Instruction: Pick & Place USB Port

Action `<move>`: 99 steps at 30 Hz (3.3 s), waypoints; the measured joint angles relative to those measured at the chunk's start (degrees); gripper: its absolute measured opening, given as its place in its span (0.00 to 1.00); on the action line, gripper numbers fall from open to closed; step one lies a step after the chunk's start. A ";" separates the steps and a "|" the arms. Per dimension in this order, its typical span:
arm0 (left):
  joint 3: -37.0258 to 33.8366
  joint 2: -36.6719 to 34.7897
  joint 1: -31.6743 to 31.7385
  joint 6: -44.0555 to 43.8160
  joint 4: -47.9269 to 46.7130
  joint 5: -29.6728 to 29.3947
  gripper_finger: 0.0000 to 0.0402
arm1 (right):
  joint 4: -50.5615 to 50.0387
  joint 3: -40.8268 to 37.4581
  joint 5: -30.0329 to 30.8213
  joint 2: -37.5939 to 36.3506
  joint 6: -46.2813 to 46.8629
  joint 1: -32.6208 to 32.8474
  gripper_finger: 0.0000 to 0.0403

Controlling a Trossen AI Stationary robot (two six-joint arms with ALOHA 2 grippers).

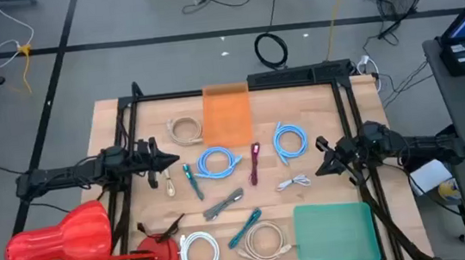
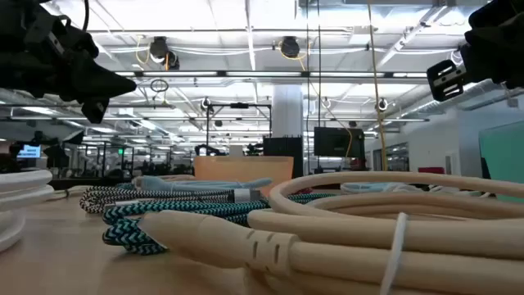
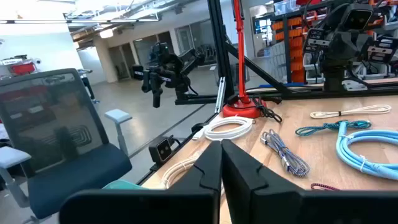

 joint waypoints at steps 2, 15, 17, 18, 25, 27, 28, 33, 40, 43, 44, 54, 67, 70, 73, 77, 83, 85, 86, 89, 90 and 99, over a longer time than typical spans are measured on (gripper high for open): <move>0.00 -0.01 0.00 0.00 0.00 0.02 0.02 | 0.00 0.00 0.01 0.00 -0.01 -0.01 0.00; 0.00 -0.01 -0.02 0.00 -0.01 0.02 0.02 | 0.00 0.00 0.02 0.00 0.00 0.00 0.00; 0.00 -0.01 0.00 0.00 -0.01 0.00 0.02 | 0.00 0.00 0.02 0.02 0.00 0.00 0.00; 0.00 -0.01 -0.02 0.00 -0.01 0.00 0.02 | 0.00 0.00 0.02 0.02 0.00 0.00 0.00; -0.01 0.00 -0.01 -0.01 -0.01 0.00 0.02 | 0.00 0.00 0.00 0.01 0.00 -0.02 0.00; -0.01 -0.01 0.00 0.00 -0.01 0.02 0.02 | 0.00 0.00 0.02 0.00 0.00 -0.02 0.00; 0.00 0.00 0.00 -0.02 -0.01 0.00 0.02 | 0.02 0.00 0.02 0.00 0.00 0.00 0.00; 0.00 0.01 0.00 0.00 -0.01 0.02 0.02 | 0.01 0.00 0.02 0.01 0.00 0.00 0.00; -0.01 0.00 -0.02 -0.02 -0.01 0.01 0.02 | 0.00 0.00 0.02 0.01 0.00 -0.01 0.00; 0.00 0.00 -0.02 0.00 -0.01 0.00 0.02 | 0.00 0.00 0.02 0.00 0.00 0.00 0.00; -0.01 0.00 -0.02 -0.01 -0.01 0.01 0.02 | 0.00 0.00 0.02 0.00 0.00 -0.02 0.00; 0.00 -0.01 -0.02 -0.02 -0.01 0.00 0.02 | 0.00 0.00 0.02 0.00 0.00 -0.02 0.00; 0.00 0.01 -0.01 0.00 0.00 0.01 0.02 | 9.90 0.00 13.55 0.03 34.87 -0.01 0.00; 0.00 0.01 -0.01 0.00 0.00 0.00 0.02 | 17.69 0.00 20.60 -0.01 52.68 -0.02 0.00; -0.01 0.01 -0.02 0.00 -0.01 0.00 0.02 | 23.08 0.00 27.56 0.02 58.40 -0.02 0.00; 0.00 0.00 -0.01 -0.01 0.01 0.00 0.02 | 26.74 0.00 39.60 0.01 55.73 0.00 0.00; -0.02 0.06 -0.05 0.65 1.80 -2.49 0.02 | 27.41 0.00 54.39 0.02 51.13 -0.02 0.00; -0.02 0.22 -0.04 -2.91 6.91 -7.28 0.02 | 27.43 0.00 58.19 0.00 50.53 -0.02 0.00; -0.02 0.21 0.02 -7.02 9.86 -8.76 0.02 | 27.39 0.00 59.83 0.01 50.16 -0.01 0.00; -0.04 0.67 0.21 -15.61 21.25 -18.66 0.02 | 27.43 0.00 64.32 0.02 50.32 -0.02 0.00; -0.03 0.99 0.39 -19.56 26.59 -23.97 0.02 | 27.43 0.00 65.45 0.02 50.79 -0.02 0.00; 5.64 1.10 4.23 -29.28 45.11 -18.21 0.02 | 28.24 0.00 72.56 0.00 50.84 -0.02 0.00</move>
